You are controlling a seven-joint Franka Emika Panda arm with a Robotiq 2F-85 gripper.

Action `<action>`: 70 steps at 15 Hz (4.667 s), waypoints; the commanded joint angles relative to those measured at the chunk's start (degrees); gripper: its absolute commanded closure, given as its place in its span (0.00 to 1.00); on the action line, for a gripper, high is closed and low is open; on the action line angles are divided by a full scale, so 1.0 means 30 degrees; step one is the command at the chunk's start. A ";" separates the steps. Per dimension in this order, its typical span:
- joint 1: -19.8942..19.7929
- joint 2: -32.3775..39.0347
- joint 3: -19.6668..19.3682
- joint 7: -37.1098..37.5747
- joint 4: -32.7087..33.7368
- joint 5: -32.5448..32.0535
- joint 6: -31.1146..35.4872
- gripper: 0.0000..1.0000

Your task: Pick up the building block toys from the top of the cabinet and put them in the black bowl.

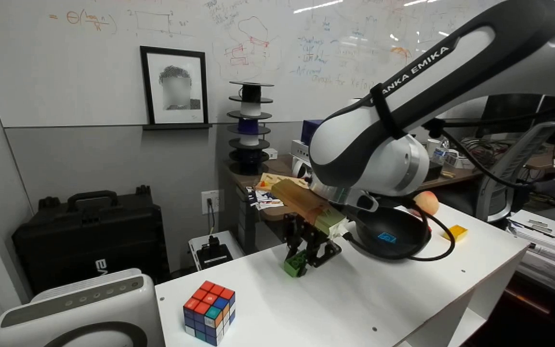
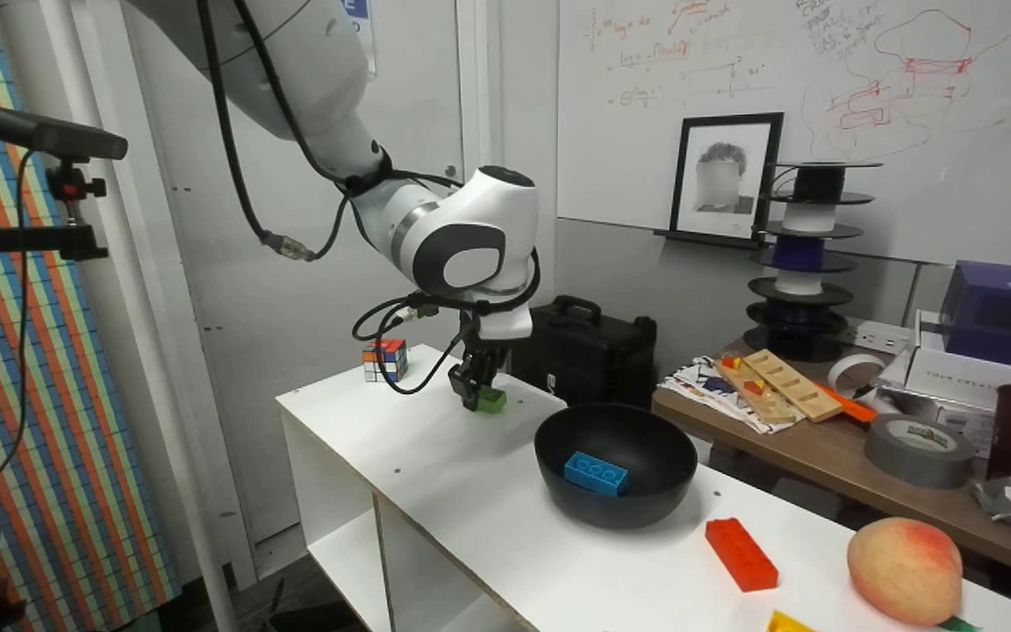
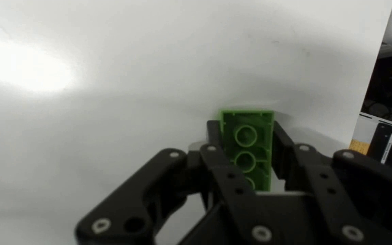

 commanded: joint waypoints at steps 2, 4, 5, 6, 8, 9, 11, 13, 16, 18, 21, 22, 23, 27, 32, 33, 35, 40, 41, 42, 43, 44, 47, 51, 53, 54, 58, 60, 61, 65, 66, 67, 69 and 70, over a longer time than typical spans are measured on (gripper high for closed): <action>-0.0024 -0.1329 -0.0187 0.0027 -0.1444 0.0013 -0.0667 0.89; -0.0138 -0.2432 -0.0331 -0.0126 -0.2691 0.0057 -0.0210 0.89; -0.0048 -0.3423 -0.0674 -0.0103 -0.3659 -0.0152 0.0075 0.89; -0.0018 -0.4120 -0.0983 -0.0038 -0.4335 -0.0277 0.0294 0.89; -0.0327 -0.5815 -0.1271 -0.0247 -0.5813 -0.0143 0.0498 0.89; -0.0623 -0.6600 -0.1319 -0.0501 -0.6501 0.0039 0.0828 0.89; -0.1334 -0.8173 -0.1491 -0.0831 -0.7813 0.0251 0.0785 0.89; -0.2063 -0.9151 -0.1702 -0.0913 -0.8649 0.0429 0.0613 0.89; -0.2846 -0.9511 -0.2230 -0.1068 -0.9089 0.0217 0.0612 0.89; -0.3202 -0.9115 -0.2428 -0.1357 -0.8883 0.0100 0.0681 0.89; -0.3058 -0.8554 -0.2859 -0.1548 -0.8660 -0.0483 0.1262 0.89; -0.2978 -0.8435 -0.2947 -0.1544 -0.8630 -0.0598 0.1516 0.89; -0.2893 -0.8358 -0.3012 -0.1461 -0.8628 -0.0727 0.1801 0.89; -0.2818 -0.8388 -0.2996 -0.1564 -0.8870 -0.0849 0.2599 0.25; -0.3434 -0.9073 -0.2709 -0.2092 -0.9602 -0.0191 0.3856 0.00; -0.3673 -0.9263 -0.2603 -0.2206 -0.9804 0.0075 0.4176 0.00; -0.4172 -0.9504 -0.2447 -0.2436 -1.0111 0.0720 0.4810 0.00; -0.6507 -0.9705 -0.1232 -0.3924 -1.0488 0.4212 0.5839 0.00; -0.7166 -0.9556 -0.0804 -0.4530 -1.0351 0.5188 0.5793 0.00; -0.7627 -0.9502 -0.0541 -0.5003 -1.0303 0.5989 0.5705 0.00; -0.7896 -0.9427 -0.0494 -0.5404 -1.0238 0.6680 0.5485 0.00; -0.8085 -0.9324 -0.0517 -0.5820 -1.0139 0.7315 0.5281 0.00; -0.7979 -0.9200 -0.1116 -0.6226 -1.0101 0.8321 0.4703 0.00; -0.7204 -0.8590 -0.2613 -0.4880 -0.9676 0.7464 0.2548 0.00; -0.6809 -0.8301 -0.3359 -0.4029 -0.9432 0.6873 0.1438 0.00; -0.6726 -0.8137 -0.3597 -0.3761 -0.9253 0.6679 0.1032 0.00; -0.6339 -0.7375 -0.4438 -0.1851 -0.8210 0.5235 0.0221 0.00; -0.6314 -0.6978 -0.4520 -0.1118 -0.7594 0.4680 0.0166 0.00; -0.6447 -0.6557 -0.4383 -0.1184 -0.7043 0.4458 0.0211 0.00; -0.6512 -0.5131 -0.4208 -0.0797 -0.5219 0.3547 -0.0030 0.00; -0.6479 -0.4837 -0.4215 -0.0627 -0.4876 0.3272 -0.0119 0.00; -0.6486 -0.4471 -0.4188 -0.0503 -0.4497 0.3108 -0.0252 0.00; -0.6507 -0.3921 -0.4142 -0.0295 -0.3971 0.2899 -0.0509 0.00; -0.6495 -0.3691 -0.4149 -0.0176 -0.3761 0.2815 -0.0540 0.00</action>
